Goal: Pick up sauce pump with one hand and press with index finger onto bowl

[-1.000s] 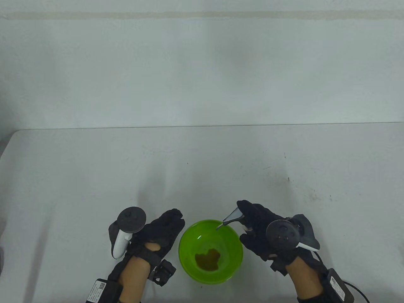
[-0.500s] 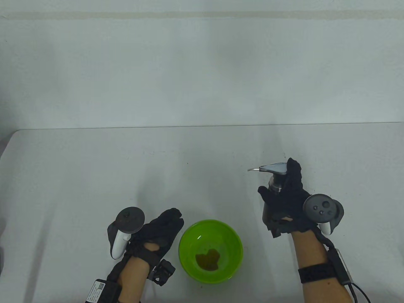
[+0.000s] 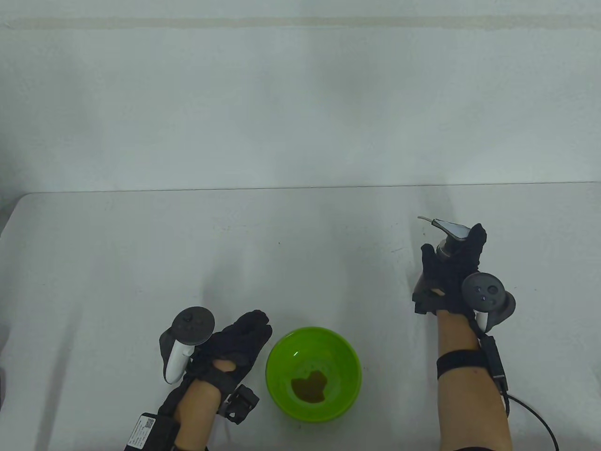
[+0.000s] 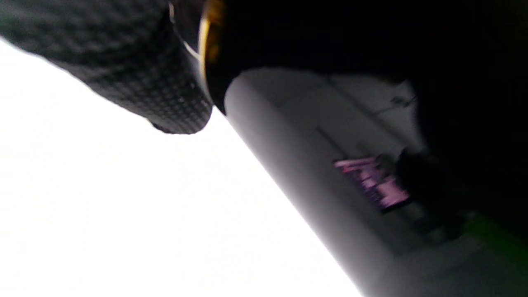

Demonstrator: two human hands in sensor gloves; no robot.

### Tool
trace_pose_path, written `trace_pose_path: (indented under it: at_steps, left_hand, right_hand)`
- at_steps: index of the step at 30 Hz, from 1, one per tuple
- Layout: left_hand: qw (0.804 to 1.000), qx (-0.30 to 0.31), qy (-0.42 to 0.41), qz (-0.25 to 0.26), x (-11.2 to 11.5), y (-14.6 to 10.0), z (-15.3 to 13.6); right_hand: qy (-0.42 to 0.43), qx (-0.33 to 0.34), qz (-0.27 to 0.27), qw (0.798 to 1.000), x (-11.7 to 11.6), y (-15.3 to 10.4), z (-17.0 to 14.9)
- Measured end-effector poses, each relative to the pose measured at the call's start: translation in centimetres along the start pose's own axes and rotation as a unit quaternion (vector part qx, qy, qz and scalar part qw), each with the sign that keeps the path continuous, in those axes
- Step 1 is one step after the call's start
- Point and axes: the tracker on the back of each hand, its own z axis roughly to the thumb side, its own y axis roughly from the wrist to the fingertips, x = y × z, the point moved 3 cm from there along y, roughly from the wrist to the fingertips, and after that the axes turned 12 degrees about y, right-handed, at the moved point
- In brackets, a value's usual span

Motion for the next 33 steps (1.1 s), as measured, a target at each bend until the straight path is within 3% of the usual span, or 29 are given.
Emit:
trace_pose_path:
  at_steps: [10,20,24,28,33]
  left_hand:
    - [1.0,-0.004,0.002,-0.004,0.0,0.1,-0.2]
    - [1.0,-0.002,0.002,-0.002,0.1,0.1,-0.1]
    - [1.0,0.0,0.0,-0.003,0.1,0.2,-0.1]
    - [1.0,0.002,-0.001,-0.001,0.1,0.1,0.0]
    - [1.0,0.001,0.008,0.004,0.1,0.0,0.2]
  right_hand:
    - [-0.013,0.039,-0.01,0.999,-0.4,-0.7,0.3]
    - [-0.017,0.02,0.016,1.0,-0.1,-0.7,0.2]
    - [0.024,0.015,-0.014,0.999,1.9,-0.1,1.5]
    - [0.051,0.049,-0.041,0.997,5.3,0.9,4.9]
    - [0.117,0.095,-0.039,0.988,8.2,1.4,9.8]
